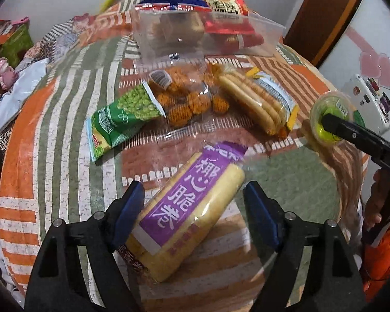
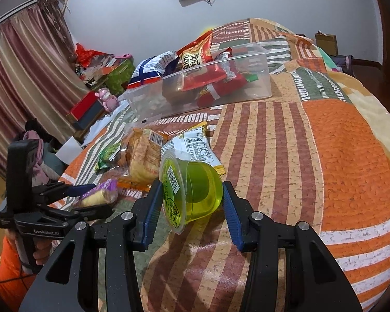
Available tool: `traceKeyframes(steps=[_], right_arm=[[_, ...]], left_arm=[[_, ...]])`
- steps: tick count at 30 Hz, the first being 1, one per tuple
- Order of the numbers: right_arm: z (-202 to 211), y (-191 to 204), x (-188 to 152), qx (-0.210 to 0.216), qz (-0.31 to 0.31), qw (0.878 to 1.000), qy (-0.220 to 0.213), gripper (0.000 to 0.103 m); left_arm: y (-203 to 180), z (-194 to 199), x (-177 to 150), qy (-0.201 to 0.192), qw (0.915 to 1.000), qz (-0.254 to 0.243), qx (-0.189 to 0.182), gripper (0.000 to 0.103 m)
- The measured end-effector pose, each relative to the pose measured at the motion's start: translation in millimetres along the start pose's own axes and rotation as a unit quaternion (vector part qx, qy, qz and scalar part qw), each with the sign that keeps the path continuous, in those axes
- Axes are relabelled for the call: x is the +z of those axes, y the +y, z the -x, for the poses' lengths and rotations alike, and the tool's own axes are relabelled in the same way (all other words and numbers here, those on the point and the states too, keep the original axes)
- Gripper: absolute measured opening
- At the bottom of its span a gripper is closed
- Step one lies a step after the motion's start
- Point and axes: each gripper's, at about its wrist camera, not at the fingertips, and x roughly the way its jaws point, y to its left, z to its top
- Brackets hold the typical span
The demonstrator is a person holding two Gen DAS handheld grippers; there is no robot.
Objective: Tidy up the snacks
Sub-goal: 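Grasp the purple-labelled roll pack with the left tool while the right tool grasps the green jelly cup, then lower the roll pack and jelly cup into the clear box, open both tools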
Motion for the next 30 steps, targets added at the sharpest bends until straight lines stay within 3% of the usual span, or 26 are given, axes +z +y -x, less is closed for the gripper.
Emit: traceKeyframes(steps=[5, 9, 13, 16, 23, 30], right_arm=[[0, 0, 0, 0.001, -0.003, 1.0, 0.0, 0.042], [0, 2, 0, 0.001, 0.0, 1.0, 0.0, 0.042], [1, 3, 1, 0.001, 0.002, 1.0, -0.002, 0.042], [3, 2, 3, 0.0, 0.001, 1.0, -0.006, 0.042], [8, 2, 10, -0.004, 0.005, 1.0, -0.015, 0.042], [14, 1, 31, -0.012, 0.015, 0.999, -0.037, 0.042]], left_arm=[[8, 0, -2, -0.001, 0.9999, 0.001, -0.017, 0.08], [8, 1, -4, -0.016, 0.9998, 0.007, -0.002, 0.063], [4, 7, -5, -0.031, 0.9994, 0.012, 0.004, 0.056], [-1, 15, -6, -0.045, 0.9989, 0.008, 0.01, 0.045], [-2, 40, 2, -0.087, 0.996, 0.014, 0.008, 0.044], [3, 65, 29, -0.141, 0.9894, 0.034, -0.002, 0.044]])
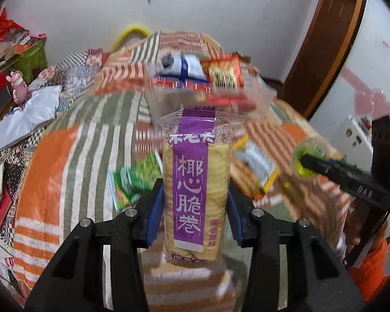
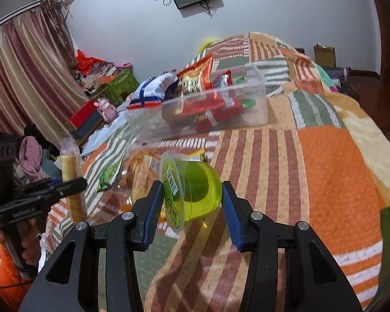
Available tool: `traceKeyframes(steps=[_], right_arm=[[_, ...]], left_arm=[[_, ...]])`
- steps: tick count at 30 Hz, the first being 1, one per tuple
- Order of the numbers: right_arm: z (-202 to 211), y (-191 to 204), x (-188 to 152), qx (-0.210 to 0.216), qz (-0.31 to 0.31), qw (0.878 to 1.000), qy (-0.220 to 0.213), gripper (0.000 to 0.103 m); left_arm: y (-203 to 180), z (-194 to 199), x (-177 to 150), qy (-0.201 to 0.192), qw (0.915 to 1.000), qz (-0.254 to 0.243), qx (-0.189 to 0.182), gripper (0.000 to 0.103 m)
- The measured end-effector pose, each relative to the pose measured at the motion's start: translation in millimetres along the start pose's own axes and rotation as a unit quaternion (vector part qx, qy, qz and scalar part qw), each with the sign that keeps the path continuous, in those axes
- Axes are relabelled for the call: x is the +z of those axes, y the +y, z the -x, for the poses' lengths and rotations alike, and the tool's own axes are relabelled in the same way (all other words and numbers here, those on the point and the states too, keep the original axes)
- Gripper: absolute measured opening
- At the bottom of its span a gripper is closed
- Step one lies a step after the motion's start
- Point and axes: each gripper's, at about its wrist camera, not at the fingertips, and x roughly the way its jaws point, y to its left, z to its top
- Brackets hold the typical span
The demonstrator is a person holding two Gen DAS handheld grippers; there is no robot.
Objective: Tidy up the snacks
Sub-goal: 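Lower the roll pack and jelly cup into the clear box, open both tools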
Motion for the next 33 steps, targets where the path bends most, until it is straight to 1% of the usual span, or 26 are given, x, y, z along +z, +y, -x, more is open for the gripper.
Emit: traceKeyframes(steps=[5, 9, 19, 26, 31, 33], right_arm=[[1, -1, 21, -0.007, 0.005, 1.0, -0.019, 0.042], [-1, -4, 41, -0.01, 0.008, 0.999, -0.033, 0.042], [-18, -6, 89, -0.03, 0.031, 0.997, -0.059, 0.042], [-40, -10, 115, -0.053, 0.051, 0.996, -0.059, 0.042], [-68, -19, 125, -0.061, 0.053, 0.996, -0.04, 0.042], [-76, -22, 125, -0.062, 0.049, 0.996, -0.033, 0.042]], left_arm=[[0, 4, 32, -0.035, 0.9993, 0.012, -0.01, 0.044], [-6, -2, 60, -0.055, 0.9983, 0.012, -0.013, 0.044], [-21, -38, 123, -0.079, 0.9964, 0.004, -0.031, 0.044], [-32, -76, 159, -0.08, 0.996, 0.0, -0.04, 0.044], [-30, -102, 176, -0.079, 0.9962, 0.011, -0.034, 0.044], [-30, -111, 180, -0.081, 0.9963, 0.011, -0.026, 0.044]])
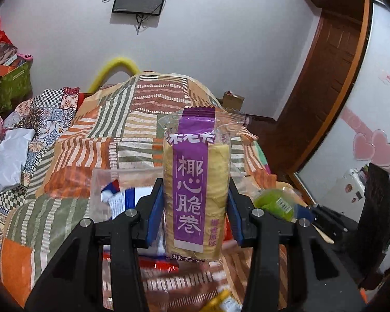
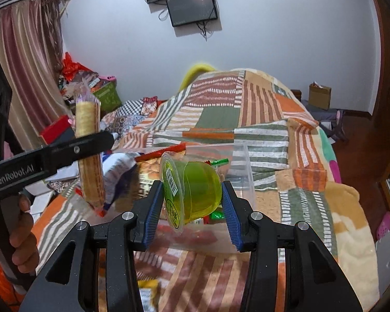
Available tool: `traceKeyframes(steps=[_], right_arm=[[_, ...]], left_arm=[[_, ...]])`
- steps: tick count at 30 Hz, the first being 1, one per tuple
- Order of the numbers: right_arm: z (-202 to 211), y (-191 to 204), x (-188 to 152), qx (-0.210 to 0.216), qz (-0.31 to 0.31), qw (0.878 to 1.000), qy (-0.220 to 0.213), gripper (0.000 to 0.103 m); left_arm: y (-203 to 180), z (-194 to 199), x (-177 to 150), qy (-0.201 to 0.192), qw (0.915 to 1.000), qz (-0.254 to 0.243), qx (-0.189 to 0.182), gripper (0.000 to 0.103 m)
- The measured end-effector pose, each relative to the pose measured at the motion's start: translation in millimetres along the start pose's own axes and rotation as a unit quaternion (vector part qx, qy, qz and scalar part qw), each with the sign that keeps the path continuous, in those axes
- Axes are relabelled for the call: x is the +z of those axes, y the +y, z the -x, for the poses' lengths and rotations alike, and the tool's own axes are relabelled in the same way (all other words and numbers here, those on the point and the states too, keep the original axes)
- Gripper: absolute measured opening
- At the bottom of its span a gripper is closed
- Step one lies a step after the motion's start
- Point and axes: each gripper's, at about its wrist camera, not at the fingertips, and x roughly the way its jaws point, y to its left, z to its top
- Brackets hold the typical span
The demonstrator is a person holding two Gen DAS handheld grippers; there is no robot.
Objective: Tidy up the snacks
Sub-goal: 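Lower the roll pack and jelly cup into the clear box, open both tools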
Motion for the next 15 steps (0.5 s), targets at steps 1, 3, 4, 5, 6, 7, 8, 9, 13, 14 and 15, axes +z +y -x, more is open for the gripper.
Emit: traceKeyframes(steps=[1, 3, 4, 5, 6, 7, 8, 9, 13, 14, 15], right_arm=[[-5, -2, -1, -0.001, -0.002, 1.0, 0.005, 0.042], [-11, -4, -3, -0.004, -0.003, 1.0, 0.012, 0.042], [-14, -5, -4, -0.007, -0.003, 1.0, 0.014, 0.042], [-15, -6, -5, -0.009, -0.004, 1.0, 0.016, 0.042], [-16, -7, -6, -0.011, -0.005, 1.0, 0.017, 0.042], [-17, -8, -7, -0.012, -0.006, 1.0, 0.018, 0.042], [-19, -8, -7, -0.013, -0.007, 1.0, 0.02, 0.041], [-21, -8, -8, -0.013, -0.008, 1.0, 0.022, 0.041], [-27, -10, -11, -0.013, -0.01, 0.999, 0.033, 0.038], [-27, -9, -11, -0.014, -0.01, 0.999, 0.033, 0.038], [-27, -10, -10, -0.014, -0.011, 0.999, 0.033, 0.038]], left_arm=[[0, -6, 1, 0.0, 1.0, -0.001, 0.004, 0.044], [1, -14, 0, 0.005, 0.9999, -0.005, 0.012, 0.044], [0, -18, -2, 0.009, 0.9997, -0.01, 0.02, 0.043], [-1, -23, -3, 0.011, 0.9994, -0.015, 0.028, 0.043], [-1, -27, -6, 0.014, 0.999, -0.02, 0.037, 0.043], [-2, -31, -9, 0.016, 0.9987, -0.023, 0.043, 0.042], [-1, -35, -12, 0.021, 0.9983, -0.025, 0.048, 0.042], [-1, -38, -15, 0.025, 0.9982, -0.026, 0.049, 0.041], [-3, -46, -21, 0.029, 0.9967, -0.039, 0.065, 0.04], [-3, -47, -21, 0.031, 0.9965, -0.042, 0.066, 0.04], [-4, -49, -23, 0.033, 0.9961, -0.046, 0.067, 0.04]])
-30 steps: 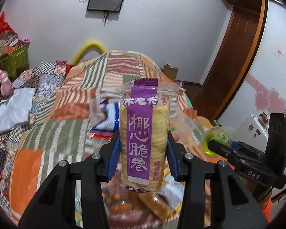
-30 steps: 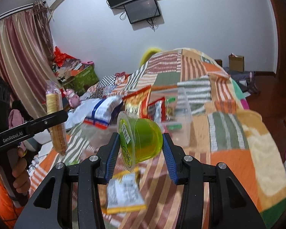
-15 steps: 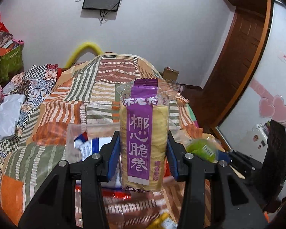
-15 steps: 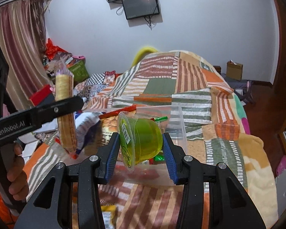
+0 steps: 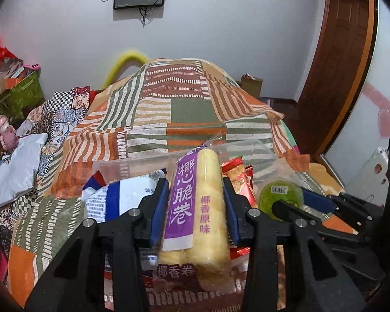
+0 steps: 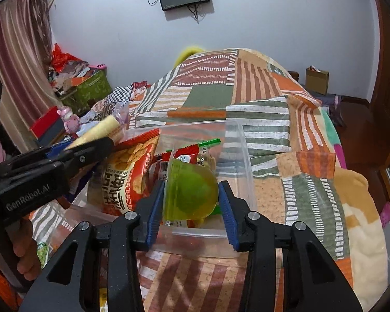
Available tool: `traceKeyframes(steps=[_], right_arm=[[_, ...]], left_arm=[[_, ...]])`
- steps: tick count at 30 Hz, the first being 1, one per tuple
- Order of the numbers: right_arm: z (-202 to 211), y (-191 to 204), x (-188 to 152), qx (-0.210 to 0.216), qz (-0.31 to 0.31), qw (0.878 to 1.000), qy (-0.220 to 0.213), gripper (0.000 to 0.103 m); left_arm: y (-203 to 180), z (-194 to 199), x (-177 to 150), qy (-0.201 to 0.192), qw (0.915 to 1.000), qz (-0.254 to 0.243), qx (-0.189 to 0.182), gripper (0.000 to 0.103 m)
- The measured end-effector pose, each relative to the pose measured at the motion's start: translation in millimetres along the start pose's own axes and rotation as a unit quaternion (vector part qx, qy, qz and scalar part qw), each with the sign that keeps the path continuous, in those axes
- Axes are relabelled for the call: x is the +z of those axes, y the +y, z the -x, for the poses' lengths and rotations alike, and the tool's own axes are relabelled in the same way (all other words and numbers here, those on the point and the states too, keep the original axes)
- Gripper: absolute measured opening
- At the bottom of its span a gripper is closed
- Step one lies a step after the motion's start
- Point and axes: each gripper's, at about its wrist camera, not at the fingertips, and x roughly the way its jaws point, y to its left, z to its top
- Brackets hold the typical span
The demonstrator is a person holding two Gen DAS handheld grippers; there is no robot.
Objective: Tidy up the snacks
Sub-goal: 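Lower the roll pack and jelly cup into the clear box, open both tools, then grasp the green pea bag with the left tool while the right tool grasps the white-and-yellow snack bag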
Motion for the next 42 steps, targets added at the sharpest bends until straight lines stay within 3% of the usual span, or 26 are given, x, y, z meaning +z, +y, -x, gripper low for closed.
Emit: traceKeyframes(steps=[5, 7, 10, 14, 24, 32, 42], right_arm=[[6, 0, 1, -0.007, -0.002, 1.0, -0.001, 0.039], [15, 1, 2, -0.007, 0.001, 1.0, -0.01, 0.039], [30, 2, 5, -0.008, 0.001, 1.0, -0.025, 0.047], [49, 7, 4, -0.002, 0.008, 0.999, -0.038, 0.048], [91, 25, -24, 0.011, 0.024, 0.998, -0.05, 0.054], [94, 41, -57, 0.027, 0.035, 0.999, -0.022, 0.059], [64, 67, -94, 0.04, 0.058, 0.996, 0.046, 0.062]], left_arm=[[-6, 9, -3, 0.002, 0.9999, -0.011, -0.008, 0.042], [-7, 16, -3, -0.004, 0.9998, -0.014, -0.01, 0.049], [-10, 29, -1, -0.015, 0.9997, -0.021, -0.004, 0.051], [-9, 50, -3, -0.02, 0.9996, -0.02, -0.009, 0.052], [16, 110, -33, -0.018, 0.9998, -0.002, -0.007, 0.066], [48, 138, -80, 0.016, 0.9998, 0.009, 0.012, 0.073], [88, 128, -139, 0.082, 0.9952, 0.033, 0.042, 0.078]])
